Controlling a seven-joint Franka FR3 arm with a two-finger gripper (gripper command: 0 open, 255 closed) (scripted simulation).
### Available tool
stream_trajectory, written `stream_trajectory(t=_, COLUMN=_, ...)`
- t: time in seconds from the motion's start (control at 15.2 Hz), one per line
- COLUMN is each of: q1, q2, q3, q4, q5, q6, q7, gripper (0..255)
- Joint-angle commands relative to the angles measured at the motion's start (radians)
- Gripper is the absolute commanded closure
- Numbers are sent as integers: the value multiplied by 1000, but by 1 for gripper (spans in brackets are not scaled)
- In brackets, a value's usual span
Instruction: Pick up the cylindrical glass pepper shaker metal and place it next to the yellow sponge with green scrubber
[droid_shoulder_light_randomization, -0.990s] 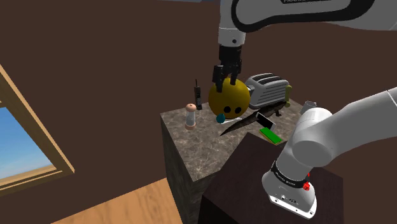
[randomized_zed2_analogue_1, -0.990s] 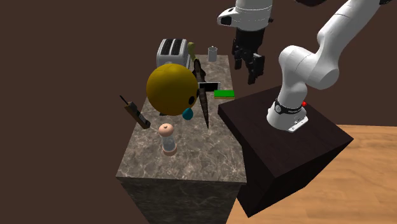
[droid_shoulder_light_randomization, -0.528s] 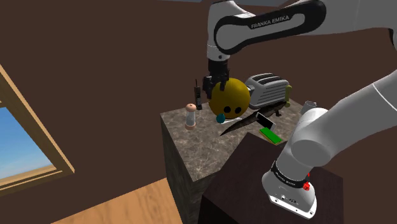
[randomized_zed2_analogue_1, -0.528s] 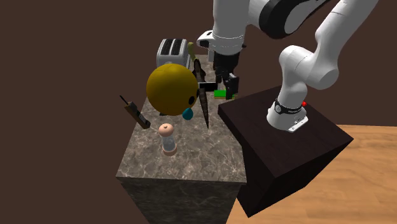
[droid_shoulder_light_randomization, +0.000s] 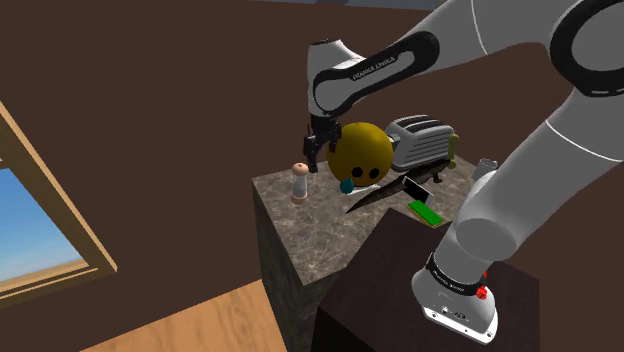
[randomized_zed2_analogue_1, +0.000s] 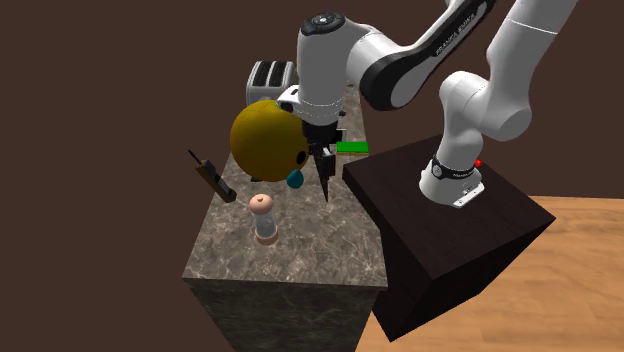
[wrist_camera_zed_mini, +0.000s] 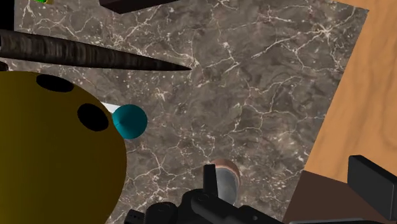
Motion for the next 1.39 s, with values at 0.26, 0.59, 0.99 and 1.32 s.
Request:
stream_trajectory(t=0.26, q1=-22, q2=219, q3=-11, q4=98, q5=-66, q6=144, q7=22, gripper=0)
stream_trajectory(t=0.59, q1=-33, q2=403, q3=-28, q4=214, q5=-120, q6=230, q7=43, gripper=0)
stream_trajectory(t=0.99, q1=-39, q2=540, q3=-46, q4=293, q5=-154, q6=300, q7=56, gripper=0)
stream_trajectory(t=1.32, q1=-42, q2=586, q3=-52, q4=291, q5=-163, q6=349, q7=63, gripper=0)
